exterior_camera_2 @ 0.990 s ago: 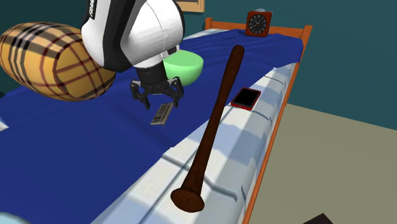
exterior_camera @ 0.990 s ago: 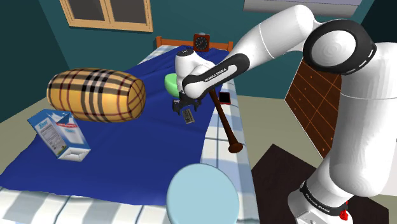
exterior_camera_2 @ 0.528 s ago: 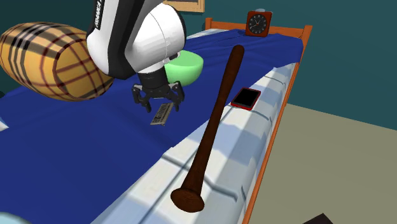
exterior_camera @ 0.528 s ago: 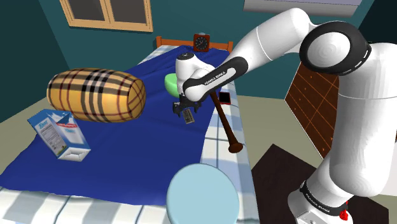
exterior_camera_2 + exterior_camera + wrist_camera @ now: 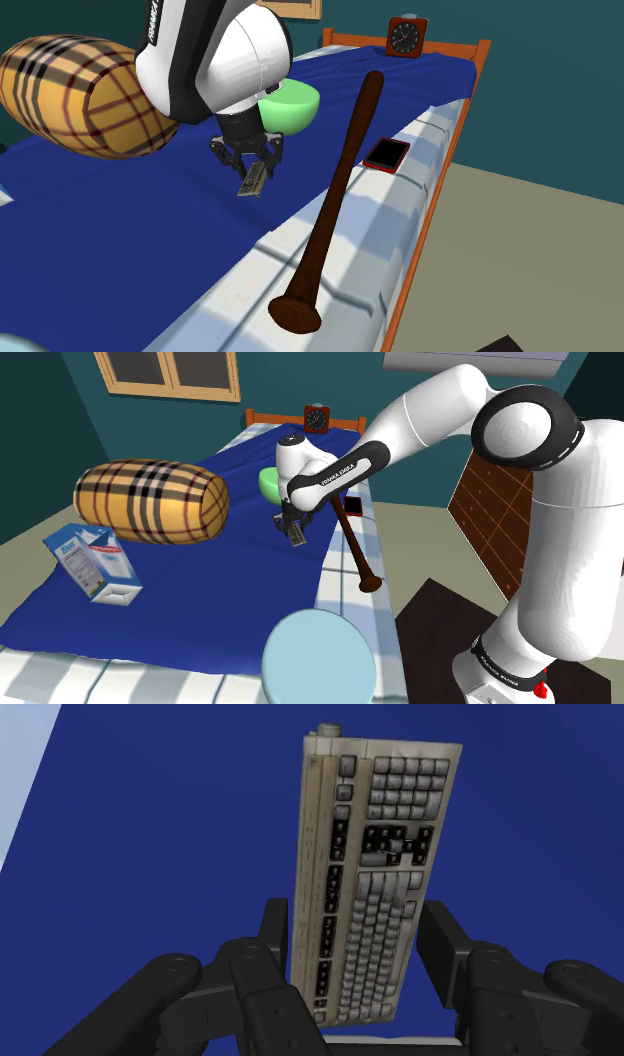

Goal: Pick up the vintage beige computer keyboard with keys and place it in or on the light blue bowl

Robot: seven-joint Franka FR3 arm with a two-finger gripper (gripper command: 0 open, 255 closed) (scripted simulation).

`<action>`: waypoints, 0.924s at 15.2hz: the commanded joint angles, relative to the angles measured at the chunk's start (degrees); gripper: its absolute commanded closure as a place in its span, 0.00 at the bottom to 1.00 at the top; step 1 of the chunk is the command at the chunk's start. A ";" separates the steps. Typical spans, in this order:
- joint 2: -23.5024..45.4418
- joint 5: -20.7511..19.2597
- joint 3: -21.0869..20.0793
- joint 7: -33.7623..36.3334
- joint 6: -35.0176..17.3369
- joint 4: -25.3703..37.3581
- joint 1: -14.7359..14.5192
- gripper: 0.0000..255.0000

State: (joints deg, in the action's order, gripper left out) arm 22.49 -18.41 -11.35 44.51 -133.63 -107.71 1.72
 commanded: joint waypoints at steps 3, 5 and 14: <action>0.05 -0.03 0.06 0.00 -0.08 -0.20 0.06 1.00; -0.33 0.22 -0.07 -0.23 0.66 0.18 0.08 1.00; -3.89 2.14 -0.85 -2.16 6.12 2.33 0.50 1.00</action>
State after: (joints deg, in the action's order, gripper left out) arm 19.03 -16.54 -12.14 42.72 -128.27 -105.74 2.10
